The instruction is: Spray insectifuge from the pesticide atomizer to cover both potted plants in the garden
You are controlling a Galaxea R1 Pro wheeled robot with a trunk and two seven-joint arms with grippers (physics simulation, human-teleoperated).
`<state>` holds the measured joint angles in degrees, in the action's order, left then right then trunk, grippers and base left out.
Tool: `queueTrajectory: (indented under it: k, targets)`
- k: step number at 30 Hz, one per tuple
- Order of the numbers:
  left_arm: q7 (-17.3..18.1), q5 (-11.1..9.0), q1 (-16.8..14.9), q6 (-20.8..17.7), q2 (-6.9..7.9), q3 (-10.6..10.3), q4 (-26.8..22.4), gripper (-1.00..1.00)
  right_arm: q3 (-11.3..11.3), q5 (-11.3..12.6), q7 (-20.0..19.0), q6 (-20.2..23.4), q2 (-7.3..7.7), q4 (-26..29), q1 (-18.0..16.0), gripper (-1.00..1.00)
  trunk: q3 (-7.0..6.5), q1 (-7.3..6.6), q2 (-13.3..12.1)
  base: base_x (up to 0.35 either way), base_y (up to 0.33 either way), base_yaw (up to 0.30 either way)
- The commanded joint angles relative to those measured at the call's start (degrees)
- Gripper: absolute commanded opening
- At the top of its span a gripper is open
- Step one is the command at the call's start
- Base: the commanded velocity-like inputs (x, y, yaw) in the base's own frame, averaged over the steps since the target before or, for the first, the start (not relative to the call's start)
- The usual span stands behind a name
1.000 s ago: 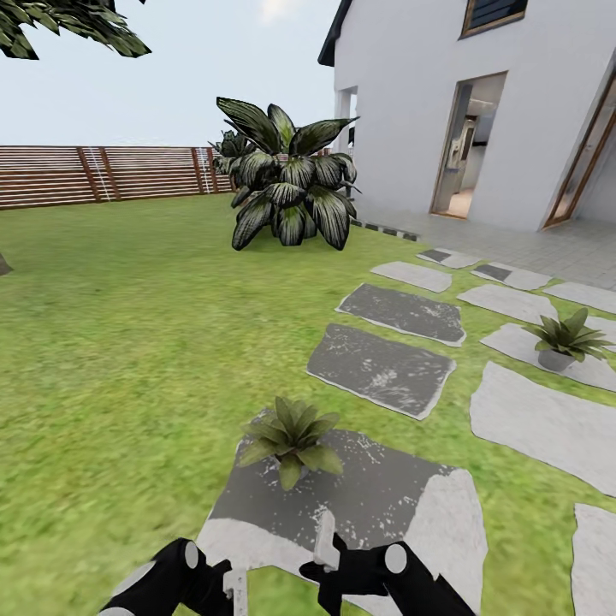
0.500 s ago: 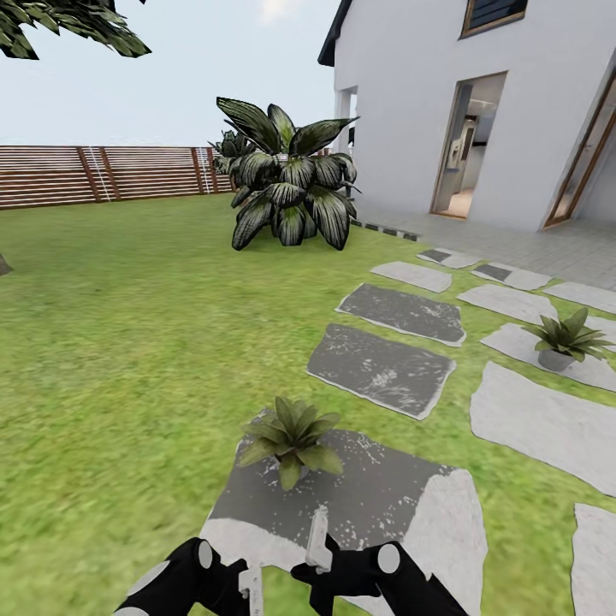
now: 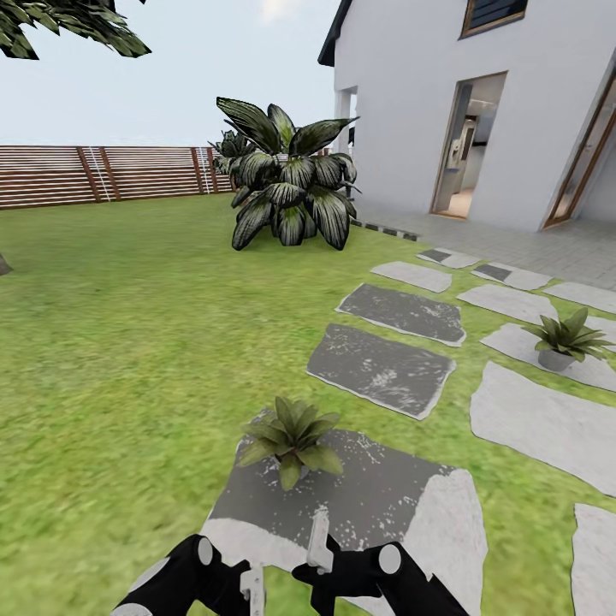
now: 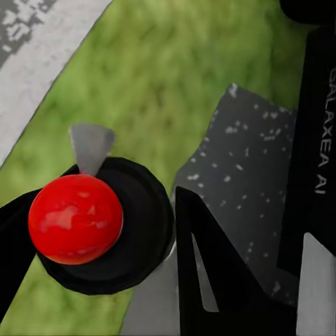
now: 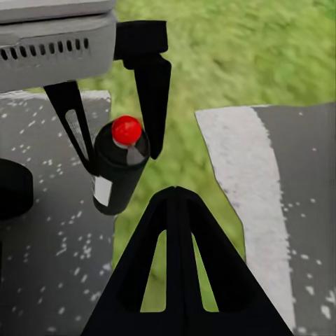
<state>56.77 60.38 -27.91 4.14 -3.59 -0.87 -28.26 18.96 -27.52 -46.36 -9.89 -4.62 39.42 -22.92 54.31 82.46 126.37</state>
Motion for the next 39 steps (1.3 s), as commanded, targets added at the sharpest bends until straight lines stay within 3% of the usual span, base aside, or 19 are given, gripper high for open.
queueTrajectory:
  k: [1, 6, 9, 21, 32, 36, 39]
  targets:
    - [0.2, 0.2, 0.0, 0.6, -0.02, 0.1, -0.1, -1.00, -0.1, -0.6, 0.0, -0.4, 0.01, 0.0, 0.0, -1.00, 0.05, -0.01, 0.0, 0.000, 0.000, 0.000]
    - [0.6, -3.5, 0.0, 1.1, -0.02, 0.0, 0.0, -1.00, -0.1, -0.6, 0.0, -0.4, 0.05, 0.0, 0.0, -1.00, 0.05, -0.01, 0.0, 0.000, 0.000, 0.000]
    - [0.7, -4.2, 0.0, 1.2, -0.10, 0.1, 0.0, -1.00, -0.1, -0.6, 0.0, -0.4, 0.07, 0.0, 0.0, -1.00, 0.05, -0.01, 0.0, 0.000, 0.000, 0.000]
    - [0.7, -4.4, 0.0, 1.3, -2.14, 0.0, 0.0, -1.00, -0.1, -0.6, 0.0, -0.4, 0.05, 0.0, 0.0, -1.00, 0.05, -0.01, 0.0, 0.000, 0.000, 0.000]
    - [0.8, -4.6, -1.0, 1.3, -2.62, -0.1, -0.1, -1.00, -0.1, -0.6, 0.1, -0.4, 0.05, -0.1, 0.0, -1.00, 0.05, -0.01, 0.0, 0.000, 0.000, 0.000]
    - [2.6, -4.6, -1.6, 1.3, -2.58, 0.0, -0.1, -1.00, -0.1, -0.6, 0.1, -0.4, 0.05, -0.1, 0.0, -1.00, 0.05, -0.01, 0.0, 0.000, 0.000, 0.000]
    - [3.2, -4.6, -1.7, 3.4, -2.52, 0.0, 0.0, -1.00, -0.1, -0.6, 0.0, -0.4, 0.05, -0.1, 0.0, -1.00, 0.05, -0.01, 0.0, 0.000, 0.000, 0.000]
